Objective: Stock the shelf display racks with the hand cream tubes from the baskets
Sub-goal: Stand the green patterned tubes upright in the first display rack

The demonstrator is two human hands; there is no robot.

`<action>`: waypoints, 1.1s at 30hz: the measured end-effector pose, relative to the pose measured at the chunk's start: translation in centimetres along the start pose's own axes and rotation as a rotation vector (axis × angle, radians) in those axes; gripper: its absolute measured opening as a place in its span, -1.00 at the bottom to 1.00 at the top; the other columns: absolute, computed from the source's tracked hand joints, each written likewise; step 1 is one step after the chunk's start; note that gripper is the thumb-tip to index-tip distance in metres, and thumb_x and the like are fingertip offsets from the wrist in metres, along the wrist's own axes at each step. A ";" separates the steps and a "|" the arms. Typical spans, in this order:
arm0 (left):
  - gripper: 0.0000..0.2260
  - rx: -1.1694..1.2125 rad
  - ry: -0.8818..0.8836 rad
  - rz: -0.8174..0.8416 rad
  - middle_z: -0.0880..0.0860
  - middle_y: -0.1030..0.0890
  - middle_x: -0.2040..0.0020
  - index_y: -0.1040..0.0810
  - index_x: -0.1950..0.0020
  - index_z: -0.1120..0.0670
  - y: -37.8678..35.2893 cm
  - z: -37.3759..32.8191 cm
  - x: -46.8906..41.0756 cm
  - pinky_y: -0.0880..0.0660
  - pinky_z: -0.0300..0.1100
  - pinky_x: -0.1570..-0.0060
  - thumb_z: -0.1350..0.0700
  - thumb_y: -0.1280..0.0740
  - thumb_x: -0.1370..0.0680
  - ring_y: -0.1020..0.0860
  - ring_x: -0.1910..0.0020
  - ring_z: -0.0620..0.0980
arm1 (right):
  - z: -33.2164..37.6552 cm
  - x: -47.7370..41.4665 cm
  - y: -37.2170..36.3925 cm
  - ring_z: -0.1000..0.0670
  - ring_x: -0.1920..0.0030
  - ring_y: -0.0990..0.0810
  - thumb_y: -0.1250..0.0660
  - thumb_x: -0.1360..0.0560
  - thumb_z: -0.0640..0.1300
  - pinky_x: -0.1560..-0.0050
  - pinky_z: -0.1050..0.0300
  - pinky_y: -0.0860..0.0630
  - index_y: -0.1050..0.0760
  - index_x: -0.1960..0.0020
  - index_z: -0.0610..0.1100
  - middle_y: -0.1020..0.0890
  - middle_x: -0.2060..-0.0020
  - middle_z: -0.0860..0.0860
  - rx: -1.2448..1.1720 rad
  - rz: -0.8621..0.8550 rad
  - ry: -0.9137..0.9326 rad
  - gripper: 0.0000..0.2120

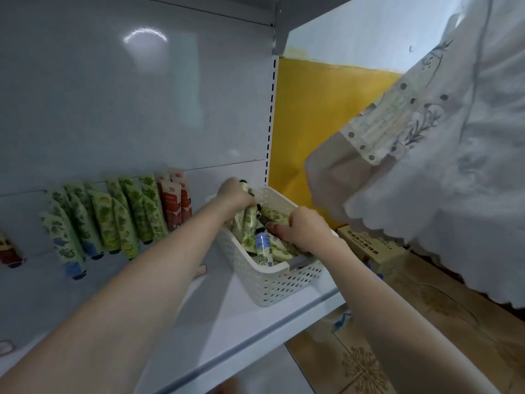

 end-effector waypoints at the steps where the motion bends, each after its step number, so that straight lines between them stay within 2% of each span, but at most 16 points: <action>1: -0.76 0.100 -0.024 -0.052 0.11 -0.51 0.09 -0.43 0.00 0.22 0.8 0.0 0.2 -0.50 -0.11 0.12 0.28 -0.43 -0.41 -0.51 0.05 0.09 | -0.1 0.3 0.4 0.02 0.53 -0.20 -0.28 -0.53 -0.02 0.51 0.20 -0.09 -0.17 0.46 -0.14 -0.24 0.55 0.00 -0.087 -0.051 -0.009 -0.51; 3: -0.77 0.292 -0.074 -0.168 0.08 -0.49 0.14 -0.44 -0.02 0.19 2.7 -0.3 1.3 -0.47 -0.13 0.18 0.26 -0.41 -0.43 -0.50 0.12 0.06 | -0.4 1.0 1.1 0.01 0.51 -0.16 -0.26 -0.54 -0.13 0.48 0.20 -0.09 -0.18 0.47 -0.14 -0.23 0.55 -0.01 -0.264 -0.181 0.008 -0.55; 5: -0.76 0.504 -0.085 -0.249 0.09 -0.52 0.09 -0.46 -0.07 0.12 4.9 -0.5 3.0 -0.52 -0.09 0.13 0.24 -0.40 -0.44 -0.53 0.12 0.07 | -0.5 2.1 1.7 -0.02 0.51 -0.24 -0.21 -0.58 -0.09 0.50 0.23 -0.16 -0.30 0.45 -0.17 -0.33 0.54 -0.03 -0.412 -0.308 0.046 -0.57; 7: -0.79 0.653 -0.066 -0.285 0.09 -0.55 0.10 -0.48 -0.05 0.10 6.8 -0.5 5.0 -0.54 -0.08 0.15 0.21 -0.40 -0.45 -0.55 0.16 0.06 | -0.3 3.4 2.1 -0.12 0.41 -0.48 -0.17 -0.60 -0.01 0.43 0.18 -0.40 -0.49 0.29 -0.25 -0.55 0.41 -0.13 -0.552 -0.408 0.076 -0.59; 9: -0.88 0.770 -0.021 -0.255 0.10 -0.56 0.17 -0.50 0.05 0.10 8.3 -0.3 7.3 -0.55 -0.12 0.24 0.20 -0.40 -0.46 -0.57 0.27 0.04 | 0.3 4.9 2.9 -0.06 0.27 -0.63 -0.16 -0.60 0.00 0.26 0.08 -0.60 -0.55 0.14 -0.22 -0.65 0.25 -0.13 -0.759 -0.461 0.072 -0.65; 12: -0.92 0.976 0.084 -0.141 0.09 -0.57 0.27 -0.51 0.06 0.13 9.6 0.3 11.4 -0.54 -0.18 0.46 0.22 -0.36 -0.48 -0.59 0.45 -0.01 | 2.2 7.4 3.8 0.05 0.29 -0.67 -0.20 -0.58 -0.03 0.31 0.27 -0.59 -0.53 0.13 -0.14 -0.66 0.22 -0.08 -1.135 -0.399 0.078 -0.76; 15: -0.93 1.071 0.127 -0.086 0.10 -0.58 0.36 -0.50 0.03 0.18 10.9 1.6 16.0 -0.55 -0.15 0.51 0.23 -0.32 -0.50 -0.59 0.50 0.01 | 4.6 10.1 3.9 0.03 0.30 -0.68 -0.23 -0.56 -0.04 0.32 0.28 -0.58 -0.53 0.10 -0.15 -0.67 0.25 -0.07 -1.370 -0.244 0.034 -0.79; 18: -0.84 1.047 0.098 -0.101 0.18 -0.59 0.25 -0.46 -0.04 0.19 12.1 3.1 20.5 -0.56 -0.14 0.46 0.27 -0.32 -0.48 -0.62 0.43 0.05 | 6.8 12.5 3.6 0.07 0.36 -0.65 -0.22 -0.56 -0.06 0.34 0.29 -0.59 -0.53 0.11 -0.14 -0.67 0.33 -0.03 -1.441 -0.111 0.041 -0.80; 21: -0.73 0.988 0.043 -0.128 0.12 -0.65 0.29 -0.47 -0.06 0.08 13.0 4.0 24.6 -0.54 -0.20 0.47 0.33 -0.35 -0.43 -0.64 0.37 0.00 | 8.9 14.5 3.1 0.09 0.43 -0.63 -0.21 -0.57 -0.07 0.37 0.30 -0.58 -0.53 0.12 -0.16 -0.65 0.39 -0.04 -1.469 -0.008 0.065 -0.80; 25: -0.57 0.813 0.020 -0.096 0.06 -0.60 0.27 -0.49 -0.11 0.04 13.7 4.7 28.7 -0.50 -0.26 0.47 0.13 -0.43 -0.25 -0.58 0.38 -0.05 | 11.4 16.2 2.0 0.08 0.47 -0.61 -0.21 -0.57 -0.08 0.42 0.31 -0.56 -0.52 0.14 -0.22 -0.64 0.43 -0.07 -1.416 0.092 0.105 -0.76; 29: -0.59 0.816 0.033 -0.095 -0.03 -0.63 0.37 -0.49 -0.05 0.01 14.5 5.7 30.6 -0.52 -0.26 0.46 0.10 -0.43 -0.22 -0.59 0.40 -0.13 | 13.2 17.5 1.5 0.10 0.49 -0.59 -0.21 -0.57 -0.10 0.45 0.33 -0.54 -0.52 0.19 -0.21 -0.63 0.45 -0.04 -1.354 0.147 0.140 -0.75; 33: -0.57 0.787 0.058 -0.105 0.05 -0.60 0.32 -0.49 -0.15 0.04 14.7 6.8 31.3 -0.49 -0.26 0.49 0.19 -0.45 -0.30 -0.58 0.42 -0.12 | 13.8 18.1 0.9 0.08 0.49 -0.58 -0.23 -0.56 -0.09 0.46 0.32 -0.53 -0.51 0.18 -0.22 -0.63 0.43 -0.08 -1.347 0.181 0.120 -0.75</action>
Point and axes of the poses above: each hand's wrist, its own x-axis away from the middle knuckle, its own y-axis out of the back of the hand, z = x × y, the point moved 4 cm from there along -x, towards the middle knuckle
